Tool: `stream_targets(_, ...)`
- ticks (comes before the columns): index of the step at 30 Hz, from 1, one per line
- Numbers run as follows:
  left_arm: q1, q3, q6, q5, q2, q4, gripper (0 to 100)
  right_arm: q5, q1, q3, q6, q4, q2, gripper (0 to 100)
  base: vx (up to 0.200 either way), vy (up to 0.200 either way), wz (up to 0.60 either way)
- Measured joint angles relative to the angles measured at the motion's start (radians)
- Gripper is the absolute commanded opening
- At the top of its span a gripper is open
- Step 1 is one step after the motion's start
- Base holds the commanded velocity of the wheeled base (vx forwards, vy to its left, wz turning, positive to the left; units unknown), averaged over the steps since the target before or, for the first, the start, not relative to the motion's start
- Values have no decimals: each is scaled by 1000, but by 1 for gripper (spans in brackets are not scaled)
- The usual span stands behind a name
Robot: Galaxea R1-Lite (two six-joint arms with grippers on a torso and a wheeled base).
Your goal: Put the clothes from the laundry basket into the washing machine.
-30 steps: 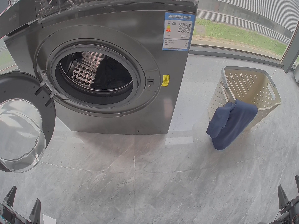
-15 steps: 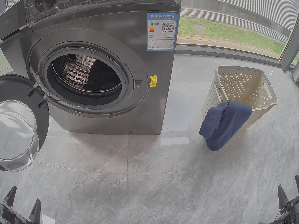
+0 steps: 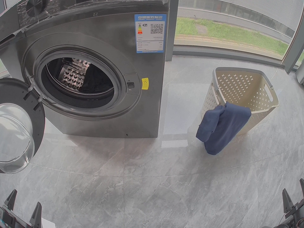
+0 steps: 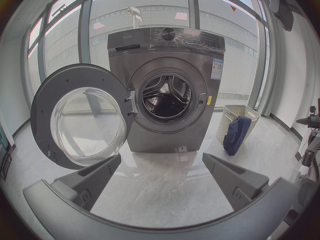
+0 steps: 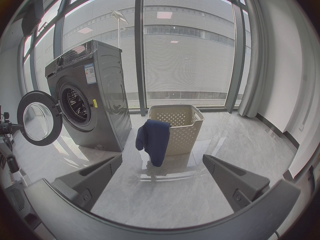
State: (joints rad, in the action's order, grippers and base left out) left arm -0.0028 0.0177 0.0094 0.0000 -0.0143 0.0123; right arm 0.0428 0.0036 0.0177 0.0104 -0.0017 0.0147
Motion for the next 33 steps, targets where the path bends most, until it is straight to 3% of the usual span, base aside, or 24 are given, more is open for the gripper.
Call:
stream_targets(25, -1, 0, 0, 0, -1, 0, 100, -2, -1, 0, -3, 2, 0, 100, 0, -200, 0)
stream_targets(33, -1, 0, -2, -2, -1, -2, 100, -7, 1, 0, -1, 1, 1, 100, 0, 0, -225)
